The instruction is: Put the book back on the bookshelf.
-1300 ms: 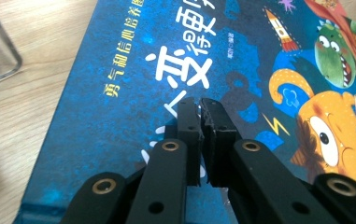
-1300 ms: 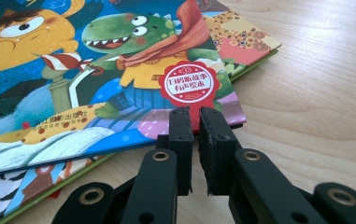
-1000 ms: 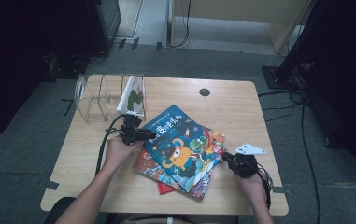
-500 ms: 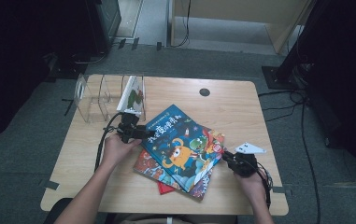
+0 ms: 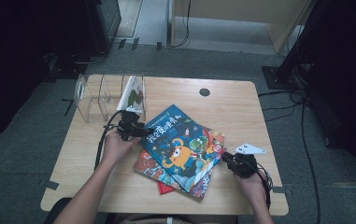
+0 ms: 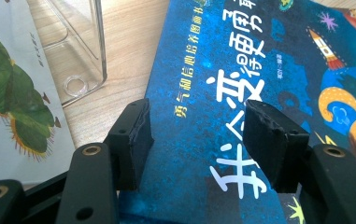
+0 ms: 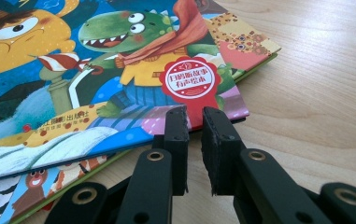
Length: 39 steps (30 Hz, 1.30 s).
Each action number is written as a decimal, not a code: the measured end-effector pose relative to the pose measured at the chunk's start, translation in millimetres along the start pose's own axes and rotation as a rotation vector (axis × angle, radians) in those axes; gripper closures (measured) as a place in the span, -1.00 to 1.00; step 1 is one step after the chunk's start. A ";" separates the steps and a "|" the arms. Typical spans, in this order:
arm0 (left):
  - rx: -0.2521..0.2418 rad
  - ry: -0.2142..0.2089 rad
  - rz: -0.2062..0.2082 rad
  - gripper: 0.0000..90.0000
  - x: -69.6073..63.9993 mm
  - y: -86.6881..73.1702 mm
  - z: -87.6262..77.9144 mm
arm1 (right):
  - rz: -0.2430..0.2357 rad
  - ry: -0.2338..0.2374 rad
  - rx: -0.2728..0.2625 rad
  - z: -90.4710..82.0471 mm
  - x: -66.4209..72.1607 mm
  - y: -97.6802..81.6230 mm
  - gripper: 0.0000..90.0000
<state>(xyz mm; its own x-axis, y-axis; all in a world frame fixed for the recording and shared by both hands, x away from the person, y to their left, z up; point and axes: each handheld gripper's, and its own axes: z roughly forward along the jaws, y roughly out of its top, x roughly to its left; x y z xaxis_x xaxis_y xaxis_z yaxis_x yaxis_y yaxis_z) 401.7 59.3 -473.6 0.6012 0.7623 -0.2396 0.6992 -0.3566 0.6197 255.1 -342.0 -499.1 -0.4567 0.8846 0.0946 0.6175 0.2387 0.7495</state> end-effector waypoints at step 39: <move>0.095 0.025 0.014 -0.12 -12.9 -3.6 6.0 | 0.017 0.000 -0.006 -3.0 -5.6 -2.1 0.77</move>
<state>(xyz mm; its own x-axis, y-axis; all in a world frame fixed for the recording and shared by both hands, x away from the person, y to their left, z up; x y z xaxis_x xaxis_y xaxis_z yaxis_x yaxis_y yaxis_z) 393.8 47.5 -477.3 0.6023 0.7696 -0.2123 0.7249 -0.4158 0.5493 254.4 -348.7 -499.2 -0.4461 0.8885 0.1075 0.6214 0.2210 0.7517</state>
